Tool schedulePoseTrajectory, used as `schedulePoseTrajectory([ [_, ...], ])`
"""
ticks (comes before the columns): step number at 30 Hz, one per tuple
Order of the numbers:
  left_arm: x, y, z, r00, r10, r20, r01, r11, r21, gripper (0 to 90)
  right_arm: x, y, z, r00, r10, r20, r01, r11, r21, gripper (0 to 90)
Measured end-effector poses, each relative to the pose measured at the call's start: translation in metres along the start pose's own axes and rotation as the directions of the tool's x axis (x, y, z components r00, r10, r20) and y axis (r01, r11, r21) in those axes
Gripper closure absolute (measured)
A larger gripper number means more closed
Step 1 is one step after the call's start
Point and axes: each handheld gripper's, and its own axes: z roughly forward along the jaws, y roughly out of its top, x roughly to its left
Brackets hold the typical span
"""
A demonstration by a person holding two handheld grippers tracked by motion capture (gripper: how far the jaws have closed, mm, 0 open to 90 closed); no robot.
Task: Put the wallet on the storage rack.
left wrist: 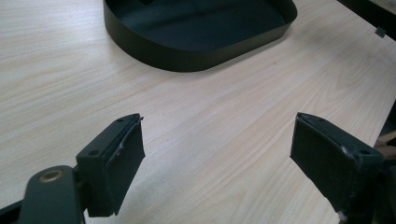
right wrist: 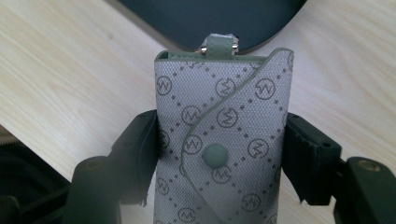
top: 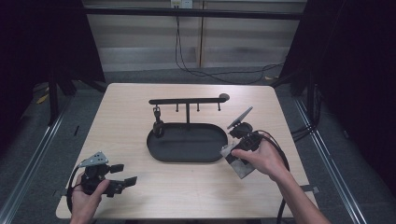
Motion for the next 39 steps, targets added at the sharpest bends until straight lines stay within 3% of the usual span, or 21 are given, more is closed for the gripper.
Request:
schedulePoseTrajectory([
  [12, -0.001, -0.001, 0.001, 0.9998, 0.002, -0.02, -0.001, 1.0, 0.009, 19.5, -0.009, 0.013, -0.008, 0.998, 0.046, -0.044, -0.048, 0.998, -0.041, 34.0],
  [19, -0.001, -0.001, 0.001, 0.9997, -0.003, -0.022, 0.004, 1.0, 0.009, 19.5, -0.014, 0.021, -0.007, 0.9935, 0.067, -0.093, -0.074, 0.994, -0.081, 34.0],
  [30, -0.001, -0.001, 0.001, 0.9995, 0.0, -0.032, 0.0, 0.9999, 0.014, 20.9, -0.025, 0.029, -0.006, 0.9806, 0.129, -0.148, -0.15, 0.979, -0.14, 34.0],
  [39, -0.001, -0.001, 0.0, 0.9997, -0.001, -0.025, 0.002, 1.0, 0.005, 20.8, -0.032, 0.037, 0.0, 0.9646, 0.184, -0.189, -0.215, 0.964, -0.158, 34.0],
])
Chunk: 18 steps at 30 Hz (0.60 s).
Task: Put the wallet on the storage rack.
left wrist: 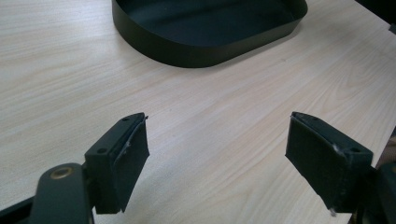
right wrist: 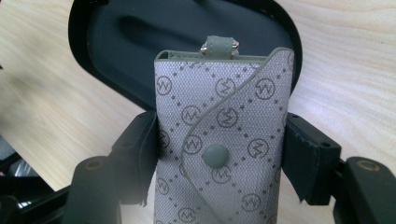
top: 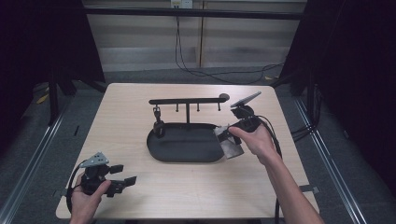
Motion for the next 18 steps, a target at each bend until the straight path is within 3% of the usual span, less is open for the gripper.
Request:
schedulePoseTrajectory([
  [18, 0.0, 0.0, -0.001, 1.0, 0.001, -0.007, -0.001, 1.0, -0.002, 20.8, -0.01, 0.01, 0.013, 0.9946, 0.096, -0.04, -0.099, 0.99, -0.095, 34.0],
])
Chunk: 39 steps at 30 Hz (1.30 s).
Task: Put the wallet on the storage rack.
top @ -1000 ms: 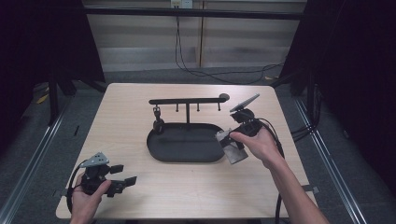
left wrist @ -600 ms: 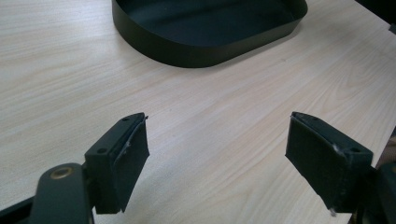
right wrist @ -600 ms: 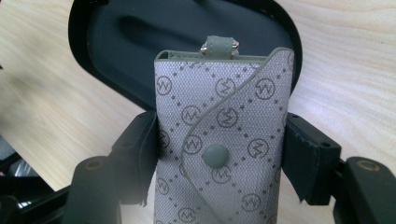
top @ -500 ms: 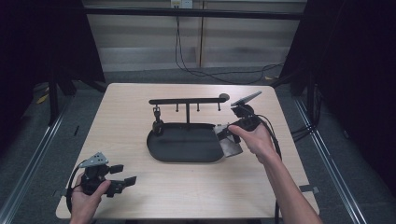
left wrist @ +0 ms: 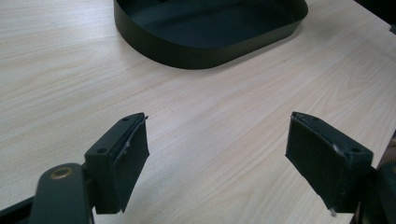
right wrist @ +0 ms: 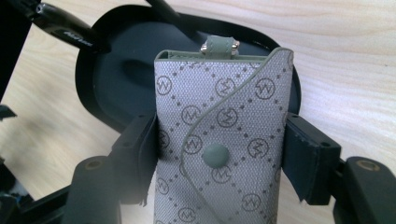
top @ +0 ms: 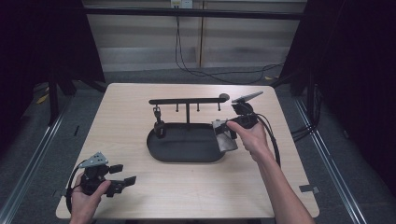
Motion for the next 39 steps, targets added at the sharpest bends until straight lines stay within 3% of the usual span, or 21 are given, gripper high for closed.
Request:
schedulePoseTrajectory([
  [18, 0.002, -0.001, -0.001, 0.9999, -0.009, -0.01, 0.009, 1.0, -0.002, 20.8, -0.013, 0.002, 0.031, 0.9967, 0.07, -0.04, -0.073, 0.995, -0.071, 34.0],
  [28, 0.002, -0.001, -0.001, 0.9999, -0.008, -0.007, 0.008, 1.0, -0.002, 20.8, -0.021, -0.001, 0.052, 0.9936, 0.104, -0.044, -0.107, 0.992, -0.063, 34.0],
  [39, 0.003, -0.001, 0.0, 0.9998, -0.017, -0.004, 0.018, 0.9998, 0.014, 20.7, -0.017, -0.001, 0.065, 0.9952, 0.086, -0.046, -0.089, 0.995, -0.048, 33.9],
])
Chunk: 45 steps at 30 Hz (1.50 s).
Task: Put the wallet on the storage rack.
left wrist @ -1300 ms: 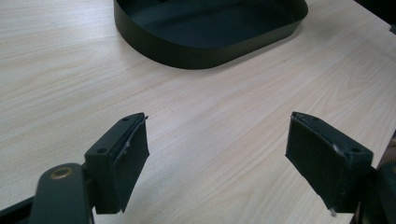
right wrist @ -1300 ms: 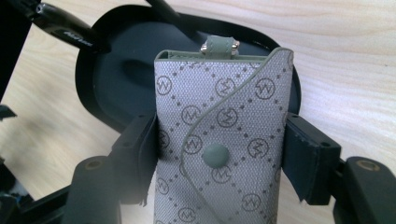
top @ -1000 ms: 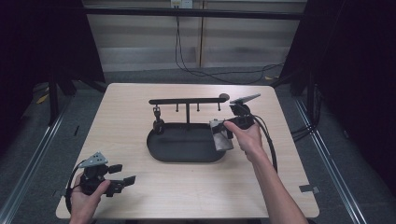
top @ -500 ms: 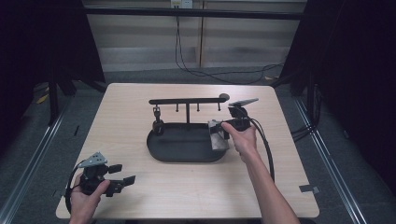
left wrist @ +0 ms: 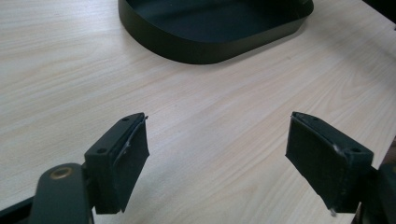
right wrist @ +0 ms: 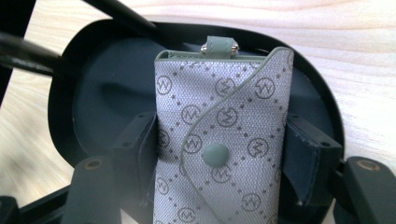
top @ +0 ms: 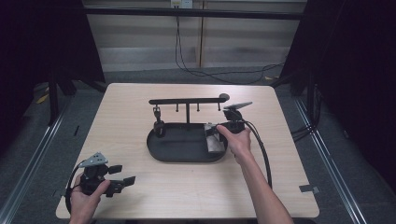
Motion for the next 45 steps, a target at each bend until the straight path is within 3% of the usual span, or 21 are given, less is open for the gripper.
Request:
schedulePoseTrajectory([
  [10, 0.0, 0.0, 0.0, 1.0, 0.0, 0.003, 0.0, 1.0, -0.001, 20.3, 0.0, -0.001, 0.011, 0.9998, -0.002, 0.021, 0.002, 1.0, 0.022, 33.7],
  [22, 0.001, 0.0, -0.001, 0.9999, -0.007, 0.011, 0.007, 0.9999, -0.008, 20.0, -0.001, -0.003, 0.019, 0.9979, -0.027, 0.059, 0.027, 1.0, -0.002, 32.4],
  [33, 0.001, 0.0, -0.001, 0.9998, -0.009, 0.016, 0.009, 0.9999, -0.007, 20.0, -0.004, -0.003, 0.021, 0.9983, -0.039, 0.043, 0.04, 0.999, -0.022, 31.0],
  [36, 0.001, 0.0, 0.0, 0.9998, -0.006, 0.018, 0.006, 1.0, -0.003, 20.0, -0.004, -0.003, 0.02, 0.9975, -0.041, 0.058, 0.043, 0.999, -0.03, 30.8],
  [45, 0.001, 0.0, 0.0, 0.9998, 0.0, 0.018, 0.0, 1.0, 0.001, 20.0, -0.002, -0.004, 0.013, 0.9967, -0.067, 0.046, 0.069, 0.996, -0.051, 23.7],
])
